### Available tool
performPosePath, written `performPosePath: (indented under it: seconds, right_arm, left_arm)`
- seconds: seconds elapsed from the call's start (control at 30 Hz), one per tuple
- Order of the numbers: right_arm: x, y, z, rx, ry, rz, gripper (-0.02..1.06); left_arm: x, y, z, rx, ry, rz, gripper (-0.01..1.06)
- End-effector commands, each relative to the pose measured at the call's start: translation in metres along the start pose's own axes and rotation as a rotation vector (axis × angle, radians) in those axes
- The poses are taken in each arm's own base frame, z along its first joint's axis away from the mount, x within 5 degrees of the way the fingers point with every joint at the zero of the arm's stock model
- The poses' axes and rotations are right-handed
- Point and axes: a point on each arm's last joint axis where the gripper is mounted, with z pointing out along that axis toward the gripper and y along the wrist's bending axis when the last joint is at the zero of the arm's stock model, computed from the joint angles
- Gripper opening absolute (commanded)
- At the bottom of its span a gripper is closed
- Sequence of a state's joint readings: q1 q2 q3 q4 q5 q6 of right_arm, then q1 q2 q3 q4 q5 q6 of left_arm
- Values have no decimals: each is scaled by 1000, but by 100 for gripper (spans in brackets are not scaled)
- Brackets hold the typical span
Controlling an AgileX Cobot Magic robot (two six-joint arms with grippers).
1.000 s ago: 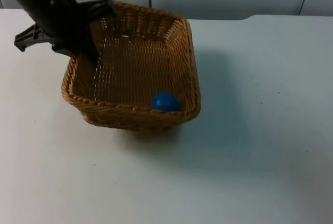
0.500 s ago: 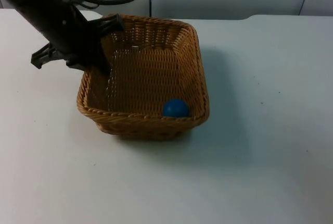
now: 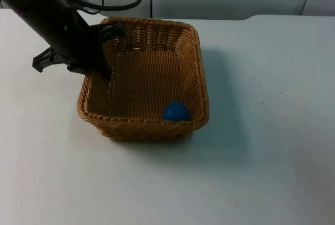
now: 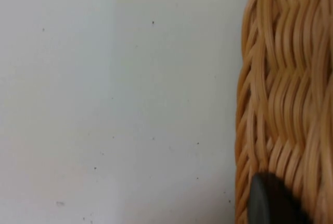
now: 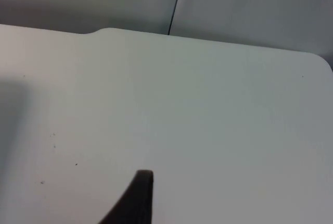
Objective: Pick up the basket with the left hand and place the ball into the basket with the right hand.
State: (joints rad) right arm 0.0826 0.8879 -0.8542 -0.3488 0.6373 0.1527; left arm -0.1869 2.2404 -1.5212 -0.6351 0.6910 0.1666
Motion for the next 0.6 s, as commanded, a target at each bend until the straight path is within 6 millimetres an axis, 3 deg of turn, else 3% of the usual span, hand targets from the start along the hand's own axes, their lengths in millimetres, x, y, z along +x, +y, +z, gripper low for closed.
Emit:
performPosePath:
  seconds: [0.0,0.2,0.4,0.5,0.57]
  right_arm:
    - [0,0,0,4,-18,-4,105]
    - [0,0,0,4,-20,-4,105]
    - [0,0,0,4,-20,-4,105]
    - [0,0,0,4,-20,-4,105]
    - [0,0,0,4,-20,-4,105]
  left_arm:
    - [3,-2,0,-14,24,-10,0]
    - [7,1,2,-91,46,11,0]
    - [9,-9,3,-98,34,34,0]
    - [10,-11,2,-99,38,41,3]
    - [10,-11,1,-106,38,53,11]
